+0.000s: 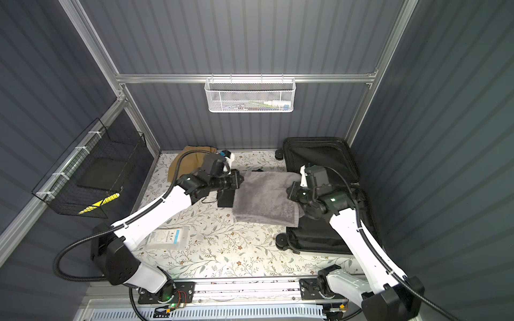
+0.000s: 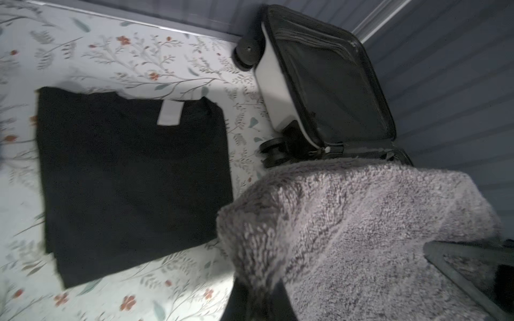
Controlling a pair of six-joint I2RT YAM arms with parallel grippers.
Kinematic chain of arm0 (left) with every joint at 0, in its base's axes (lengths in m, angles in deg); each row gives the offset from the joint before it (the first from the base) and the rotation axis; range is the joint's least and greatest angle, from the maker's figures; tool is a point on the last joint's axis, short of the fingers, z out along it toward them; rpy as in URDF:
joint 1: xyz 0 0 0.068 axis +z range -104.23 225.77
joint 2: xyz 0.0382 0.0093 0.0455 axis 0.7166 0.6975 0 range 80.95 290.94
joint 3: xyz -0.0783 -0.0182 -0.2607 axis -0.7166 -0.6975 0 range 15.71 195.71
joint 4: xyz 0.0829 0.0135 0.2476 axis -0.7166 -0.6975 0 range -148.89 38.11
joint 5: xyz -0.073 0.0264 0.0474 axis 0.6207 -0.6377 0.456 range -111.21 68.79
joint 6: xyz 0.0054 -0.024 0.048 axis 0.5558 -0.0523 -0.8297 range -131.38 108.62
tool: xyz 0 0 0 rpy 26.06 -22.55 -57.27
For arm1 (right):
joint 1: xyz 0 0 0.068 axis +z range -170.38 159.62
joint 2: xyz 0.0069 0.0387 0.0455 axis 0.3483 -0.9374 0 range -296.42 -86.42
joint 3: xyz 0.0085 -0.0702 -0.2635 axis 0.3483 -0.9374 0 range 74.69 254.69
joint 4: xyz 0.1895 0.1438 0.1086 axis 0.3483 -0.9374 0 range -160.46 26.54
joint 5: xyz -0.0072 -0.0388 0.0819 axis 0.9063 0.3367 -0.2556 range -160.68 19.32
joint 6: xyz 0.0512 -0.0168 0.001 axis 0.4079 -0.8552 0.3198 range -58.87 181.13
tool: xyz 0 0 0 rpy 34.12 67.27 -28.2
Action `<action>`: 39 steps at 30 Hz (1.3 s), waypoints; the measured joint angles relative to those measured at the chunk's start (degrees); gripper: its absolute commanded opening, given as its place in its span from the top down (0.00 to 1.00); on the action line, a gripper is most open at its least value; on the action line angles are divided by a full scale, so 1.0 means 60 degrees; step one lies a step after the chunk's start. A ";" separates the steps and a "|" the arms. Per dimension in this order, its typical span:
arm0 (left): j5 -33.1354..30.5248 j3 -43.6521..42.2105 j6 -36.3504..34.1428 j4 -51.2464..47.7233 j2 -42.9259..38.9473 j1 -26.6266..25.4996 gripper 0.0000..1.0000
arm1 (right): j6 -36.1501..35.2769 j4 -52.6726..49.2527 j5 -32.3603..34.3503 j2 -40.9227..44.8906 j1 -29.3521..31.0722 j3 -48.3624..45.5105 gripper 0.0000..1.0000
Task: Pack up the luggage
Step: 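Lift the grey towel with both grippers and carry it into the suitcase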
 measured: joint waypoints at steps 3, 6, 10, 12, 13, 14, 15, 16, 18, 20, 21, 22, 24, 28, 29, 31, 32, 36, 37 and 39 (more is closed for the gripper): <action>-0.0291 0.1217 0.0106 0.0160 0.1137 -0.0780 1.00 | -0.0565 -0.0765 -0.0299 0.0521 -0.1384 0.0288 1.00; -0.0484 0.2262 0.0178 0.0273 0.2055 -0.1402 1.00 | -0.1093 -0.1392 -0.0699 0.0947 -0.2827 0.0346 1.00; -0.0674 0.3461 0.0299 0.0248 0.3016 -0.2065 1.00 | -0.1832 -0.2167 -0.1286 0.1089 -0.4506 0.0353 1.00; -0.0743 0.3956 0.0357 0.0211 0.3399 -0.2324 1.00 | -0.2171 -0.2430 -0.1453 0.1009 -0.5129 0.0353 1.00; -0.0772 0.4189 0.0404 0.0186 0.3592 -0.2448 1.00 | -0.2331 -0.2539 -0.1512 0.0943 -0.5399 0.0353 1.00; -0.0809 0.4415 0.0455 0.0168 0.3792 -0.2568 1.00 | -0.2473 -0.2634 -0.1548 0.0856 -0.5628 0.0353 1.00; -0.0823 0.4608 0.0495 0.0146 0.3960 -0.2659 1.00 | -0.2597 -0.2710 -0.1574 0.0761 -0.5836 0.0353 1.00; -0.0834 0.4819 0.0543 0.0135 0.4156 -0.2761 1.00 | -0.2721 -0.2776 -0.1577 0.0656 -0.6014 0.0353 1.00; -0.0838 0.5184 0.0670 0.0095 0.4524 -0.2925 1.00 | -0.2932 -0.2871 -0.1574 0.0444 -0.6353 0.0353 1.00; -0.0838 0.5625 0.0783 0.0047 0.4976 -0.3093 1.00 | -0.3140 -0.2940 -0.1566 0.0240 -0.6666 0.0353 1.00; -0.0834 0.5810 0.0852 0.0018 0.5166 -0.3158 1.00 | -0.3220 -0.2973 -0.1548 0.0168 -0.6787 0.0353 1.00; -0.0831 0.6047 0.0922 -0.0007 0.5402 -0.3235 1.00 | -0.3293 -0.3016 -0.1435 0.0084 -0.6878 0.0364 1.00; -0.0823 0.6459 0.1049 -0.0036 0.5829 -0.3373 1.00 | -0.3417 -0.3129 -0.1158 -0.0080 -0.6976 0.0415 1.00; -0.0794 0.6885 0.1344 -0.0073 0.6360 -0.3617 1.00 | -0.3592 -0.3151 -0.0616 -0.0335 -0.7027 0.0463 1.00; -0.0790 0.6885 0.1402 -0.0135 0.6386 -0.3668 1.00 | -0.3617 -0.3155 -0.0474 -0.0386 -0.7045 0.0463 1.00; -0.0758 0.6885 0.1483 -0.0211 0.6397 -0.3763 1.00 | -0.3650 -0.3166 -0.0262 -0.0535 -0.7093 0.0503 1.00; -0.0754 0.6885 0.1512 -0.0222 0.6397 -0.3796 1.00 | -0.3665 -0.3177 -0.0200 -0.0641 -0.7114 0.0546 1.00; -0.0721 0.6874 0.1632 -0.0197 0.6397 -0.3854 1.00 | -0.3668 -0.3144 -0.0080 -0.0947 -0.7133 0.0601 1.00; -0.0721 0.6798 0.1661 -0.0138 0.6397 -0.3854 1.00 | -0.3668 -0.3147 -0.0055 -0.0998 -0.7133 0.0601 1.00; -0.0718 0.6561 0.1701 0.0018 0.6390 -0.3854 1.00 | -0.3661 -0.3144 0.0015 -0.1064 -0.7133 0.0601 1.00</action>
